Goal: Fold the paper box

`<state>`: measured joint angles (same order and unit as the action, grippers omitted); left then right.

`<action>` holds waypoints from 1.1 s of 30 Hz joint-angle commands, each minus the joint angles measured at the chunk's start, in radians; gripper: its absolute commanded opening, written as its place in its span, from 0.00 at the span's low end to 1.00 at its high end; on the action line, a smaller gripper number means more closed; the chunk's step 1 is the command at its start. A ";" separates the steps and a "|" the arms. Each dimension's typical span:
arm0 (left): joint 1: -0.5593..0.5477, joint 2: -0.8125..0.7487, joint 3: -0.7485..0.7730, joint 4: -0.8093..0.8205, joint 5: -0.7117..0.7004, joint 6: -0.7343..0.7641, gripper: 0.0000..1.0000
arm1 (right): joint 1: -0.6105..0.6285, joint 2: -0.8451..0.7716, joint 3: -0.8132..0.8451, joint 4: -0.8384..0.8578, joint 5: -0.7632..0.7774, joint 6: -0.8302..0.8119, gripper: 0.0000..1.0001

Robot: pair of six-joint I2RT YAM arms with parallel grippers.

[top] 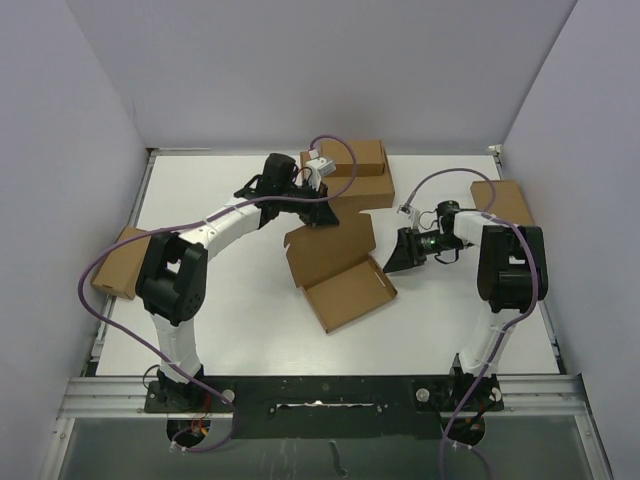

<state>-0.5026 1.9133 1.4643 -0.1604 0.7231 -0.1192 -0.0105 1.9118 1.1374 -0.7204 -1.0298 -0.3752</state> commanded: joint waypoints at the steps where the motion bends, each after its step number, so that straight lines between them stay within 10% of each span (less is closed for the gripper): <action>1: -0.007 -0.014 0.007 0.061 0.021 -0.004 0.00 | 0.016 0.004 0.032 -0.007 -0.036 -0.009 0.42; 33: -0.013 -0.010 0.004 0.068 0.023 -0.025 0.00 | 0.188 -0.144 -0.052 0.156 0.406 0.024 0.31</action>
<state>-0.5098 1.9133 1.4639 -0.1524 0.7231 -0.1299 0.1566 1.8206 1.0988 -0.6147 -0.7189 -0.3504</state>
